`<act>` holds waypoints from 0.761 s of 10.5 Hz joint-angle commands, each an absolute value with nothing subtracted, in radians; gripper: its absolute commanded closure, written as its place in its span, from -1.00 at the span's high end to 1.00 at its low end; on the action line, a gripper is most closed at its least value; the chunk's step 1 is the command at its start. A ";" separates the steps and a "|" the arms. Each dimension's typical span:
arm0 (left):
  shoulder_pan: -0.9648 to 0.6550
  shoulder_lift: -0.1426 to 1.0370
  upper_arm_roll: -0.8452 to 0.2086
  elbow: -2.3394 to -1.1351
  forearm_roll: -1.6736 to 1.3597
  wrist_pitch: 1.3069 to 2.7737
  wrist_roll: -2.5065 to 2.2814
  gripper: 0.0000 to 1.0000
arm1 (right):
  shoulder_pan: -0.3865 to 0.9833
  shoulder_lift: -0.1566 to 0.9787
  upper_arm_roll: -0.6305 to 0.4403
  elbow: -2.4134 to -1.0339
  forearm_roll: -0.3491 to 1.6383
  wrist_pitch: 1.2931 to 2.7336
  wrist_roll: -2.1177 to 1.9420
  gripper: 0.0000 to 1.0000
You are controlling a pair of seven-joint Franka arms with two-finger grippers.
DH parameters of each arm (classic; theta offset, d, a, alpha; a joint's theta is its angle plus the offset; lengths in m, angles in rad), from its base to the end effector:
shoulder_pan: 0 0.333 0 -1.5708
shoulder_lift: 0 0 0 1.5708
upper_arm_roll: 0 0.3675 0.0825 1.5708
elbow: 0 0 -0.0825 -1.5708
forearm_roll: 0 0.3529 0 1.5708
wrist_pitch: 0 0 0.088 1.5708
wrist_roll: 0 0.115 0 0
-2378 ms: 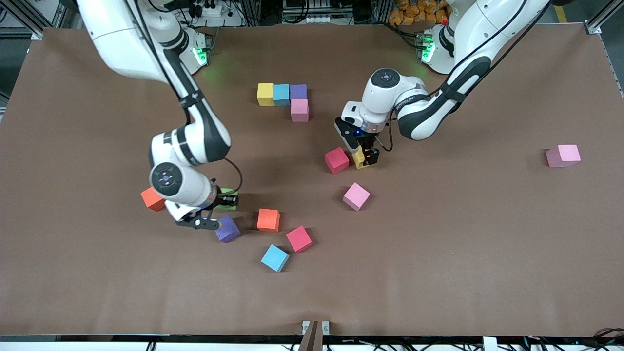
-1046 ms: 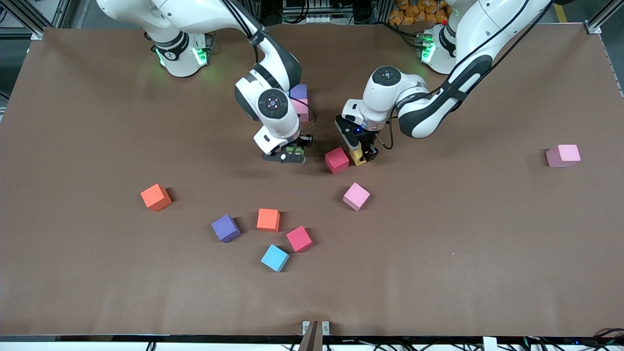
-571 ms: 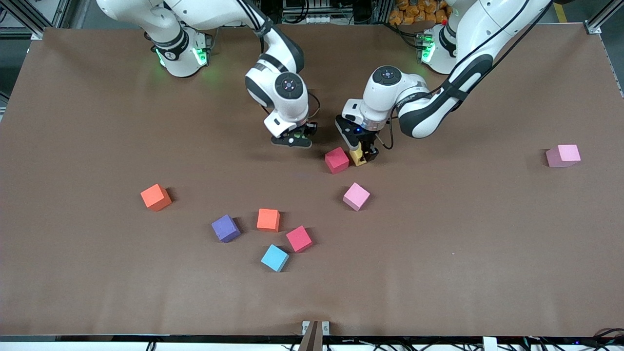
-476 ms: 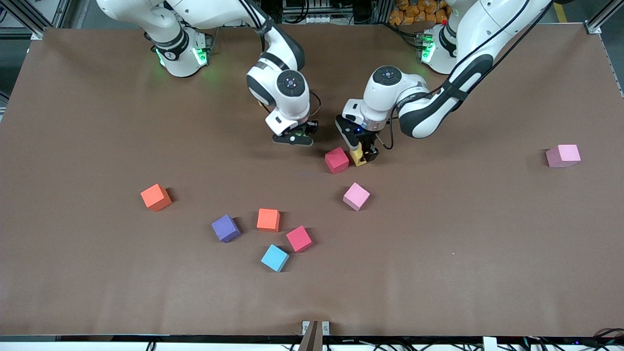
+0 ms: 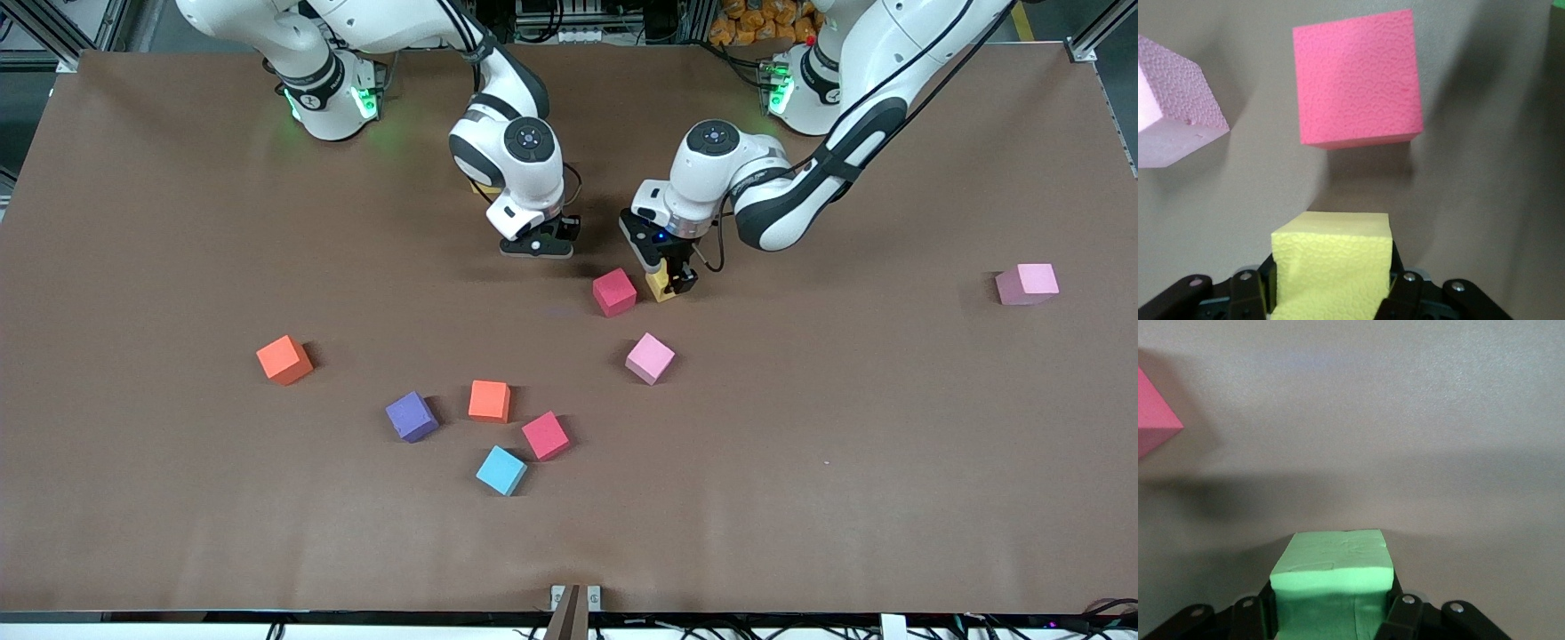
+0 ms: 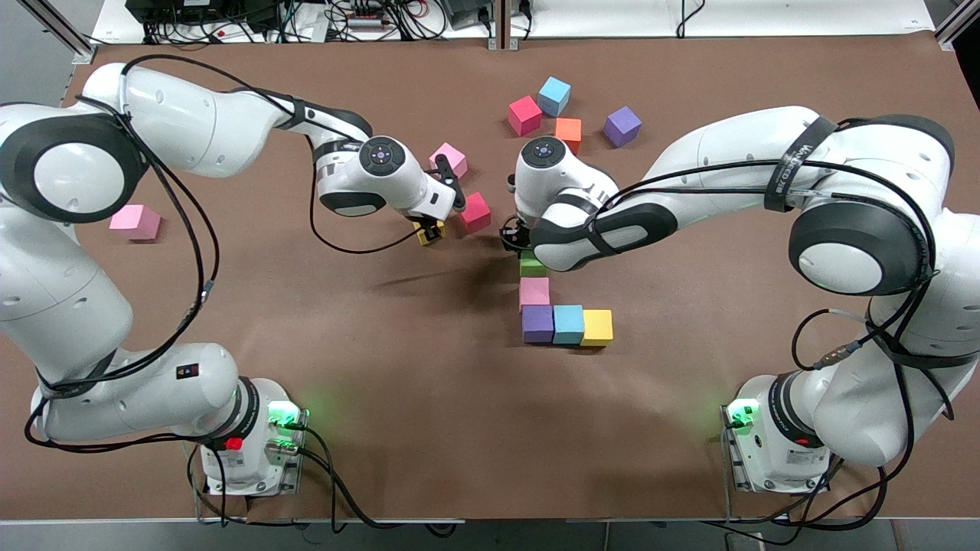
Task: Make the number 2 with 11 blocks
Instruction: 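Lower the green cube against the pink cube and open the right gripper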
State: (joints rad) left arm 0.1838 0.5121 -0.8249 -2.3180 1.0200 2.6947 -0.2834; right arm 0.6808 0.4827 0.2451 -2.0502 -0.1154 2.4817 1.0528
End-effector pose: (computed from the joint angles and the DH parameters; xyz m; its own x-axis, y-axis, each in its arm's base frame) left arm 0.4035 -0.3249 0.2619 0.3638 -0.9190 0.1517 -0.9150 -0.3831 -0.1266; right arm 0.3652 0.4711 0.2663 0.9967 -0.0594 -0.0549 -0.0592 -0.9982 0.0048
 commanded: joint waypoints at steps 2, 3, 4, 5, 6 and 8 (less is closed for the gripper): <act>0.206 0.479 -0.839 -2.350 1.046 2.694 -0.295 -1.00 | 0.678 0.466 0.261 -2.075 -0.143 2.491 1.100 -1.00; 0.206 0.479 -0.839 -2.353 1.046 2.694 -0.296 -1.00 | 0.678 0.466 0.262 -2.079 -0.143 2.491 1.101 -1.00; 0.206 0.479 -0.839 -2.353 1.046 2.694 -0.296 -1.00 | 0.678 0.465 0.265 -2.086 -0.143 2.491 1.101 -1.00; 0.206 0.479 -0.841 -2.355 1.046 2.694 -0.296 -1.00 | 0.678 0.465 0.265 -2.091 -0.143 2.491 1.101 -1.00; 0.206 0.479 -0.841 -2.355 1.046 2.694 -0.296 -1.00 | 0.678 0.465 0.268 -2.091 -0.143 2.491 1.101 -1.00; 0.206 0.480 -0.841 -2.355 1.046 2.694 -0.296 -1.00 | 0.680 0.463 0.275 -2.091 -0.143 2.491 1.101 -1.00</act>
